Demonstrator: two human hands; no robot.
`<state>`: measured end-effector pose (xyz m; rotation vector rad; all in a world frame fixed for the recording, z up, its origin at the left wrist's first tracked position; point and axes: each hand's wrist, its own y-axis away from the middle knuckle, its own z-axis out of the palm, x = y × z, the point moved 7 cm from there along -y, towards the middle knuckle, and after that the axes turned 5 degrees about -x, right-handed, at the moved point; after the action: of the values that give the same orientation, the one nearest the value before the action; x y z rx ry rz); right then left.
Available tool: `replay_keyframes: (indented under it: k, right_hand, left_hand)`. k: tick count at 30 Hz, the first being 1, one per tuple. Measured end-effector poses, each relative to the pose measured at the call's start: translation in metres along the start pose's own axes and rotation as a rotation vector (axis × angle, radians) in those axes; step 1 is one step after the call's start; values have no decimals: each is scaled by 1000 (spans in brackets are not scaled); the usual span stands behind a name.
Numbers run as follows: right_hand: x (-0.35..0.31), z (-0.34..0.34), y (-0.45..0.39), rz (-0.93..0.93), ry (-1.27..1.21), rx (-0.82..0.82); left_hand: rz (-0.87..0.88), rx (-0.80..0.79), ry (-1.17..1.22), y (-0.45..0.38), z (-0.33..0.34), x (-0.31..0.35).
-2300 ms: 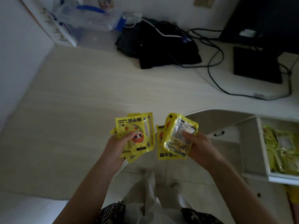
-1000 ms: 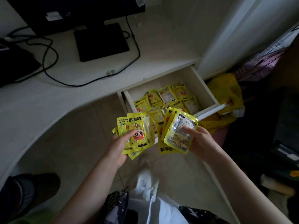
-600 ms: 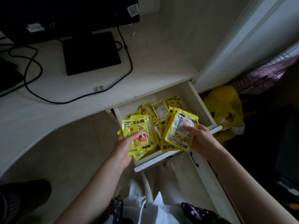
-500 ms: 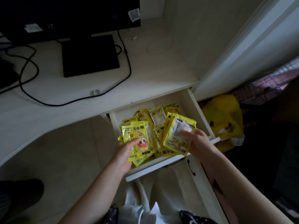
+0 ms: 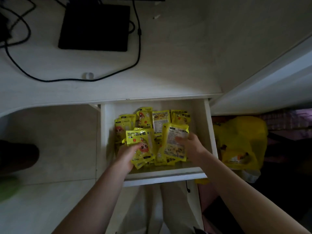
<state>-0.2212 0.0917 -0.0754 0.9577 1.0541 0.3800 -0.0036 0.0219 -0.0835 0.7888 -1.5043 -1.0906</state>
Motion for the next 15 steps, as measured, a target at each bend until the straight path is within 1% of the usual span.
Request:
replay_keyframes:
  k: [1, 4, 6, 10, 12, 15]
  right_hand:
    - [3, 2, -9, 11, -4, -22]
    - [10, 8, -26, 64, -69, -92]
    - [15, 8, -36, 89, -78, -110]
    - [27, -13, -46, 182, 16, 3]
    - [28, -24, -47, 209, 91, 38]
    - [30, -36, -44, 261, 108, 64]
  left_hand:
    - [-8, 12, -16, -7, -1, -1]
    - [-71, -38, -37, -23, 5, -6]
    - [-90, -35, -76, -31, 8, -7]
    - [-108, 18, -176, -42, 5, -12]
    - [-78, 46, -222, -47, 2, -11]
    - [-4, 87, -338, -49, 0, -4]
